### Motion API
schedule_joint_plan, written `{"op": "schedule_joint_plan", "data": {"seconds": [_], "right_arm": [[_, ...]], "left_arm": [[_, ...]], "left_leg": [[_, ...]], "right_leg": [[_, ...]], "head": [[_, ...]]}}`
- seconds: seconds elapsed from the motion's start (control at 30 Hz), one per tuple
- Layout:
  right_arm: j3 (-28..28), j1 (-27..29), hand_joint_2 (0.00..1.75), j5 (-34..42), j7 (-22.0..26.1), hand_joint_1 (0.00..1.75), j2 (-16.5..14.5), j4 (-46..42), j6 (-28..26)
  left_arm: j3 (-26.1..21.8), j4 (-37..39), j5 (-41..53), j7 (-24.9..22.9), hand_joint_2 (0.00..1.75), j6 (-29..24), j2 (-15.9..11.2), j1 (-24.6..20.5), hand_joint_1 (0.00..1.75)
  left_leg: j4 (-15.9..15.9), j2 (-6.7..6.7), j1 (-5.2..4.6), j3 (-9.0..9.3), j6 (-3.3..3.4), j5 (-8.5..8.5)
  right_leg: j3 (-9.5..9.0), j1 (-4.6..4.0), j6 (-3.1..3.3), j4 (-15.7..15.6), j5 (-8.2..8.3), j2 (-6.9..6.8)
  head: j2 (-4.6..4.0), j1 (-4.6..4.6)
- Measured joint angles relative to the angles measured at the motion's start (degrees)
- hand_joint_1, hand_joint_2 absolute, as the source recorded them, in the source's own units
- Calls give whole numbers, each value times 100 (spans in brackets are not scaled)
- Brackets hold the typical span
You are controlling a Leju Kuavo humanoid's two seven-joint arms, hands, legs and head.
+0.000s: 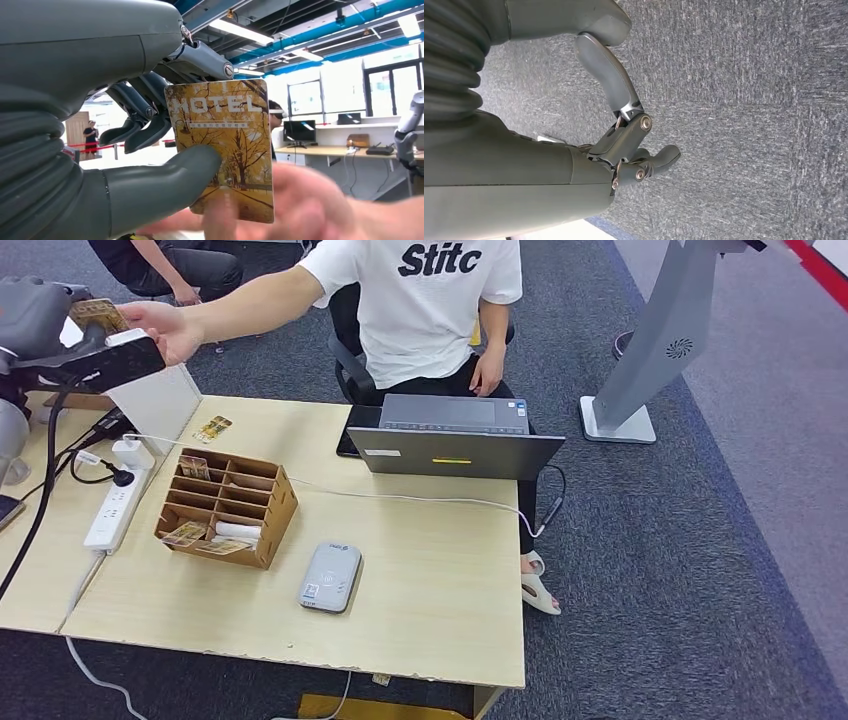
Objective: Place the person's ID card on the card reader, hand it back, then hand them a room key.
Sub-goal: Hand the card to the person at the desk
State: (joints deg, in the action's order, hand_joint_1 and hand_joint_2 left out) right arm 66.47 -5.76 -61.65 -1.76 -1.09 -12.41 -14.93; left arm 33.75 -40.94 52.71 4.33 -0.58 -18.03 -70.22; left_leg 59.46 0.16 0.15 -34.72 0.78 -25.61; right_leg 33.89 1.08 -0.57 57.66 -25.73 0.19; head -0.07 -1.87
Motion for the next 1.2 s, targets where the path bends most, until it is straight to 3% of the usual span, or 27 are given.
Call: {"op": "schedule_joint_plan", "data": {"seconds": [0.5,0.63,0.73,0.9,1.2], "right_arm": [[0,-2,175,-26,-39,0,0,0,-48],[0,-1,175,-33,-65,0,0,0,-60],[0,-8,175,-34,-70,0,0,0,-61],[1,-20,175,-25,-64,0,0,0,-70],[28,-12,175,31,-100,0,-11,0,-98]], "left_arm": [[0,93,364,-127,175,-57,102,-334,172],[-5,110,406,-136,175,-466,155,-319,0],[-39,80,398,-150,175,-859,205,-290,0],[-176,-170,309,-76,175,-1051,278,-66,0],[-805,-1125,-343,299,175,-1185,388,1010,0]], "left_leg": [[1,26,-1,-24,-1,0],[1,26,0,-35,-1,0],[0,19,-1,-37,-1,0],[0,13,-1,-37,-1,0],[0,14,-4,-34,3,8]], "right_leg": [[38,0,8,0,15,29],[48,0,8,0,16,30],[48,0,7,0,15,24],[43,1,6,-1,16,13],[40,3,2,-1,23,15]], "head": [[0,0],[0,0],[0,-2],[0,-4],[0,-2]]}}
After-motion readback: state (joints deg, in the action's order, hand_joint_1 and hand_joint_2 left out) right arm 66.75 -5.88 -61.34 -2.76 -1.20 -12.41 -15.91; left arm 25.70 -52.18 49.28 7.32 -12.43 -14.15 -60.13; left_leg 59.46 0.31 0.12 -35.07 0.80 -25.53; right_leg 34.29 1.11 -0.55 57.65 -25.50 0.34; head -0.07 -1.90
